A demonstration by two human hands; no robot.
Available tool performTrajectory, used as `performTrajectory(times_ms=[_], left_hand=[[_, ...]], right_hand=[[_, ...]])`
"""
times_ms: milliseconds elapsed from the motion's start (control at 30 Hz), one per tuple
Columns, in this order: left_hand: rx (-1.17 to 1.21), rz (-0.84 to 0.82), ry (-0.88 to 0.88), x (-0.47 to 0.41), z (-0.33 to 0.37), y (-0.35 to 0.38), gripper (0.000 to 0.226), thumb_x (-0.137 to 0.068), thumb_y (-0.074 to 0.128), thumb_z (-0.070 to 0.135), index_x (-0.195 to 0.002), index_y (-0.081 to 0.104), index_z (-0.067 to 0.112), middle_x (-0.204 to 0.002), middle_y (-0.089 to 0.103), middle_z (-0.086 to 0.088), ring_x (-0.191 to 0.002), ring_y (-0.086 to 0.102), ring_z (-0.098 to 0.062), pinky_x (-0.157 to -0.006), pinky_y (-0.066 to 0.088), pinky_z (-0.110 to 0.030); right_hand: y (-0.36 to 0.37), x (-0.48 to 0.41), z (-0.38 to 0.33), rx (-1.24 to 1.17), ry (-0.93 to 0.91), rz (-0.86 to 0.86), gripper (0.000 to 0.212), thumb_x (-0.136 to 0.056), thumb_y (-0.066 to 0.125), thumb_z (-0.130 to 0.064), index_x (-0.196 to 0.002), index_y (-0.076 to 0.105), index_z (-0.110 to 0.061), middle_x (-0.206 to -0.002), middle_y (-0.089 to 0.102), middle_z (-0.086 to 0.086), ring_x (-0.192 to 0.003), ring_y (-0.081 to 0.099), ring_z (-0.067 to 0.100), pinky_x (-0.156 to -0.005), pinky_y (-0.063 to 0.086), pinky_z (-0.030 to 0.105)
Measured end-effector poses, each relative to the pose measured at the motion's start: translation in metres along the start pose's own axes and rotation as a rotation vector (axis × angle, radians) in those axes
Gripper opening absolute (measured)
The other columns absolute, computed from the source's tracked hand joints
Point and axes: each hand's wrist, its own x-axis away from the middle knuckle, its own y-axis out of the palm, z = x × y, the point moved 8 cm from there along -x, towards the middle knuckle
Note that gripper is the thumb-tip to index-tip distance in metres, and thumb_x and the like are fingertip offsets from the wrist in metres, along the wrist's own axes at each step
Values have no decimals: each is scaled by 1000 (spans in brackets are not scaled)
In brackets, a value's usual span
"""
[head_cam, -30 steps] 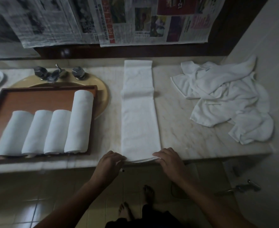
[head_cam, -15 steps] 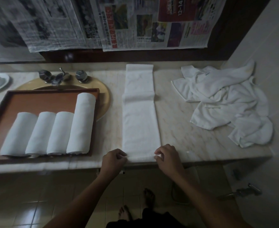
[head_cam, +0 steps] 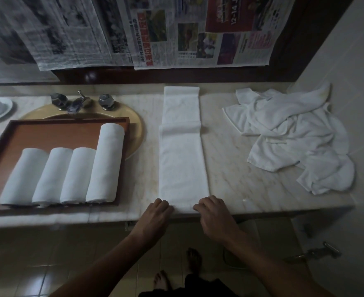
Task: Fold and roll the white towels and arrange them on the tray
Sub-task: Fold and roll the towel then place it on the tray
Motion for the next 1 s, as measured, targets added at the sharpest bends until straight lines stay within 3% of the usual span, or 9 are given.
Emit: performTrajectory(times_ms=[133, 267, 433, 600, 700, 800, 900, 1000], left_hand=[[-22, -28, 32, -3, -1, -2, 40, -72, 82, 4, -106, 69, 19, -99, 63, 3, -86, 54, -15, -67, 50, -29], [-50, -29, 53, -7, -4, -6, 39, -72, 78, -4, -103, 72, 19, -94, 66, 3, -83, 57, -16, -67, 49, -30], [-36, -15, 39, -13, -7, -10, 29, -78, 75, 2, -102, 74, 19, -92, 71, 3, -81, 62, -16, -73, 51, -32], [129, -41, -156, -21, -25, -21, 23, -88, 64, 14, -106, 76, 21, -98, 75, 5, -88, 66, -14, -81, 52, -31], [278, -69, -283, -29, -39, -29, 20, -86, 71, 18, -105, 79, 21, -96, 77, 4, -86, 69, -11, -80, 55, -27], [366, -136, -409, -34, -54, -30, 21, -85, 76, 22, -105, 80, 24, -97, 78, 5, -89, 71, -10, -83, 56, -24], [426, -132, -506, -38, -67, -30, 18, -83, 80, 24, -101, 80, 27, -93, 77, 6, -86, 70, -7, -73, 50, -16], [435, -85, -526, -38, -66, -32, 15, -83, 81, 22, -97, 77, 28, -86, 73, 10, -77, 64, 1, -60, 37, -4]], right_hand=[[-2, -1, -6, 64, -38, -27, 35, -80, 65, -14, -114, 66, -21, -111, 64, -2, -97, 57, 21, -78, 47, 36], [3, -3, -3, 70, -53, -50, 42, -76, 67, -1, -114, 65, -19, -109, 65, -1, -95, 57, 21, -75, 47, 33], [2, -6, 1, 55, -39, -53, 53, -66, 68, 8, -112, 67, -19, -109, 66, -1, -96, 59, 22, -76, 49, 35], [-1, -14, 14, -5, 89, -103, 50, -80, 66, 7, -117, 66, -26, -116, 67, -9, -106, 59, 17, -88, 40, 36], [-3, -25, 28, -84, 159, -122, 35, -92, 66, -3, -116, 66, -29, -113, 67, -13, -105, 60, 12, -85, 33, 33], [-3, -34, 42, -193, 237, -138, 17, -97, 68, -13, -108, 72, -25, -105, 68, -11, -96, 65, 10, -88, 44, 34], [-1, -40, 51, -261, 312, -125, 13, -94, 72, -13, -103, 78, -21, -100, 62, -12, -93, 65, 12, -84, 50, 24], [-2, -42, 51, -260, 337, -111, 13, -96, 69, -13, -102, 79, -18, -102, 55, -10, -98, 58, 11, -77, 39, 10]])
